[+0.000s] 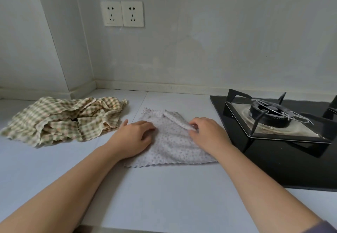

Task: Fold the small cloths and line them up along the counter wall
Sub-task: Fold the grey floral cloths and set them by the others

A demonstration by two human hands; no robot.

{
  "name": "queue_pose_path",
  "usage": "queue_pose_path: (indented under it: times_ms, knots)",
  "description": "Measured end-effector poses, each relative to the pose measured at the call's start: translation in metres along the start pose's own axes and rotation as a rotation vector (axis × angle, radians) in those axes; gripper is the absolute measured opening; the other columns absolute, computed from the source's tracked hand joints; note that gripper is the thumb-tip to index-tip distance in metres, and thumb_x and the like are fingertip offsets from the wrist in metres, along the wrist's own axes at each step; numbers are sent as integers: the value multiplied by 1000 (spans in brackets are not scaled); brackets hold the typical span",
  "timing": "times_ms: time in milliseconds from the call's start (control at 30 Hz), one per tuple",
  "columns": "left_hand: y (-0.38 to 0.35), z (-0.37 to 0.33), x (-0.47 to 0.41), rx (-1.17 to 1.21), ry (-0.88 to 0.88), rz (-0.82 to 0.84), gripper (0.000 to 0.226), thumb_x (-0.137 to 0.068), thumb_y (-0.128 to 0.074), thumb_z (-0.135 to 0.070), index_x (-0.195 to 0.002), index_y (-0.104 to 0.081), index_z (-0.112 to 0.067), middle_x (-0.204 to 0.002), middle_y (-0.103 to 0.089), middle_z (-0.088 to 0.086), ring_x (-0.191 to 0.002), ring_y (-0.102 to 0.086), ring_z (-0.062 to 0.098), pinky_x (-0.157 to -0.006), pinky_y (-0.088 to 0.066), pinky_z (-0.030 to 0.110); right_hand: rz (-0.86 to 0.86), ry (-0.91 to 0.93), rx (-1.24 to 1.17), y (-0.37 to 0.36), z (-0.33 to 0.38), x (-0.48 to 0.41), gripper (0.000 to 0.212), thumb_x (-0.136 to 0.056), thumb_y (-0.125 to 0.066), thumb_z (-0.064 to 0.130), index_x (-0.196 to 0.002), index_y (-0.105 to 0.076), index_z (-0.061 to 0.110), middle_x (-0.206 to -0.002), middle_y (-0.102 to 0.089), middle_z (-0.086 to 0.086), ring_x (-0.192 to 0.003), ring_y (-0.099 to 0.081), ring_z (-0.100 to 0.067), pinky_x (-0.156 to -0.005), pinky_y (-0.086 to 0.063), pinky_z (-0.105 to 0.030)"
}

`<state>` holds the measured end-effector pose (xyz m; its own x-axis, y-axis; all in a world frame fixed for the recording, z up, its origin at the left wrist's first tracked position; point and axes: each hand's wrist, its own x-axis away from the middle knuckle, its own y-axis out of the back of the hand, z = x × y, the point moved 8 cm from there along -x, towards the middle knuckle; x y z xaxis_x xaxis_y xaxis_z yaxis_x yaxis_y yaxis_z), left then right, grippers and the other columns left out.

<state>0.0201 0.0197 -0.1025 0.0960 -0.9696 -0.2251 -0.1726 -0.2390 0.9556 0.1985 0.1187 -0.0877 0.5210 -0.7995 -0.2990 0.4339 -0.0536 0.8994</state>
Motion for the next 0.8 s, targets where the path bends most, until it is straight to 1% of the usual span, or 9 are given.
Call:
queue_pose_path:
  times_ms: [167, 233, 333, 400, 500, 600, 667, 733, 800]
  knots:
    - [13, 8, 1, -26, 84, -61, 11, -90, -46, -27, -86, -54, -20, -96, -57, -5, -84, -53, 17, -112, -24, 46, -87, -320, 5, 18, -36, 4, 27, -93, -46, 24, -119, -56, 23, -118, -63, -5, -107, -57, -32, -77, -40, -31]
    - [18, 9, 3, -43, 89, -164, 22, -90, -43, -33, -77, -52, -18, -84, -54, -4, -74, -52, 18, -103, -34, 40, -148, -298, -21, 26, -33, 5, 27, -92, -48, 22, -117, -57, 21, -114, -64, -3, -104, -58, -29, -75, -40, -30]
    - [15, 1, 4, -71, 16, -193, 43, -80, -31, -43, -99, -62, -18, -102, -59, -2, -94, -57, 21, -86, -39, 33, -185, -19, -295, 25, -3, 2, 17, -89, -51, 12, -99, -64, 16, -99, -64, 1, -89, -59, -15, -80, -49, -33]
    - [4, -3, 1, -52, -5, -85, 57, -83, -25, -51, -124, -55, -24, -128, -53, -2, -117, -51, 19, -97, -37, 37, -75, 123, -337, 11, 17, 3, 18, -92, -50, 12, -98, -66, 15, -100, -64, 2, -90, -58, -12, -85, -48, -32]
    - [-13, 3, 1, -85, 76, 124, 63, -90, -19, -54, -147, -27, -29, -156, -22, -4, -143, -21, 16, -112, -18, 44, 54, 139, -222, -7, 22, 3, 29, -98, -41, 20, -119, -61, 20, -114, -65, 1, -93, -59, -15, -81, -48, -30]
    - [-14, 6, 2, -98, 127, 168, 55, -98, -23, -48, -150, -17, -29, -159, -9, -2, -146, -7, 15, -115, -5, 50, -15, 86, -6, 1, 16, 0, 38, -99, -33, 21, -136, -43, 21, -120, -63, -6, -97, -60, -28, -80, -46, -35]
    - [-9, 5, 3, -84, 130, 118, 52, -99, -30, -44, -148, -25, -26, -156, -19, -2, -144, -14, 15, -115, -5, 50, -45, -9, 110, 6, 7, -1, 40, -98, -31, 20, -137, -40, 17, -122, -61, -8, -104, -57, -30, -86, -42, -37]
    - [2, 3, 3, -107, 110, -18, 48, -96, -40, -41, -140, -38, -23, -147, -36, -1, -137, -30, 18, -113, -17, 45, -60, -81, 194, 7, 0, 0, 39, -97, -31, 21, -134, -44, 16, -120, -62, -6, -107, -55, -28, -89, -37, -37]
    - [15, -1, 3, -147, 64, -173, 36, -92, -47, -35, -125, -53, -22, -127, -52, -1, -120, -48, 20, -96, -33, 35, -91, -43, 165, 9, 3, 0, 37, -97, -33, 19, -130, -49, 15, -121, -61, -4, -109, -54, -25, -92, -37, -37]
